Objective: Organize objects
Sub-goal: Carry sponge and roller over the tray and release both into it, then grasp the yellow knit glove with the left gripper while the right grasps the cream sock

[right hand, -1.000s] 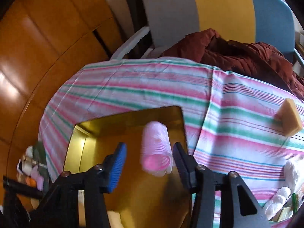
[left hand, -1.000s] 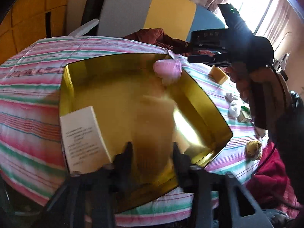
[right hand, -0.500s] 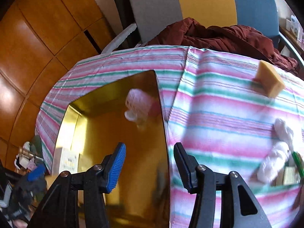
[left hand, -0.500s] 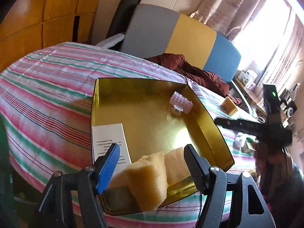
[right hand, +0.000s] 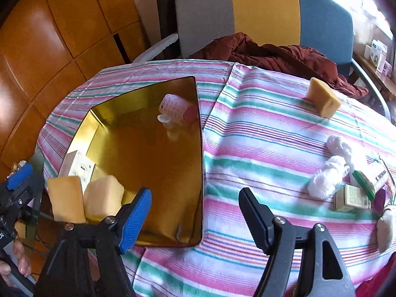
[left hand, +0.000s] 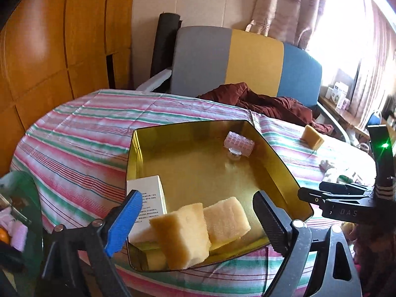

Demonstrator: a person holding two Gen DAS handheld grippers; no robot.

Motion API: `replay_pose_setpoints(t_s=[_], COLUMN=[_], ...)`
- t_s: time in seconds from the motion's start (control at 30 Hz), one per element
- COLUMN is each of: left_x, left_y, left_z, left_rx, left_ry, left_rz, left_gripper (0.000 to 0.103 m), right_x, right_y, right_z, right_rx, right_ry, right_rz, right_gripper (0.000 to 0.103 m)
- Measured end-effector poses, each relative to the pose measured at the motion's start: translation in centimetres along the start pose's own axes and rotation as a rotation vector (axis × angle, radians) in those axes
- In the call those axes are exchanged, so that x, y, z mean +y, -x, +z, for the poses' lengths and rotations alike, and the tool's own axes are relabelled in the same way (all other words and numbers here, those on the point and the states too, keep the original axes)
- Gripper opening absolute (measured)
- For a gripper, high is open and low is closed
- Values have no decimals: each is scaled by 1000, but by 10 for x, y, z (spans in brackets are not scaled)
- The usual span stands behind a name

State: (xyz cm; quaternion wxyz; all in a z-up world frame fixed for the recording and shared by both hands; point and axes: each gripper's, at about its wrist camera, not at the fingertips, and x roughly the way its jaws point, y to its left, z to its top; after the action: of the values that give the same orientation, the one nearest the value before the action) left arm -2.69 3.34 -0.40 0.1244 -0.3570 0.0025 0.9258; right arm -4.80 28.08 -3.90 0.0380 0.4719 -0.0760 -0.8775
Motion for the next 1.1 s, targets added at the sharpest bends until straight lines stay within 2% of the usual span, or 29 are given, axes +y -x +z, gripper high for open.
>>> replay_pose_setpoints(t_s=[0.13,0.4,1.1], left_x=[-13,-35,-98], left_y=[4,8,3], left_z=[-3,-5,-6], left_rx=[-14,-22,-13], left_ry=[-47,-117,-282], left_rz=[19,-3,-62], left_gripper=[91,91,92], right_x=[0,-22,-157], right_y=[4,19,74], right_z=[-7,-16,-34], right_rx=[-13,-34,-103], right_ry=[11,-38,-283], right_rz=[-27,-67,-265], right_gripper=[74,75,75])
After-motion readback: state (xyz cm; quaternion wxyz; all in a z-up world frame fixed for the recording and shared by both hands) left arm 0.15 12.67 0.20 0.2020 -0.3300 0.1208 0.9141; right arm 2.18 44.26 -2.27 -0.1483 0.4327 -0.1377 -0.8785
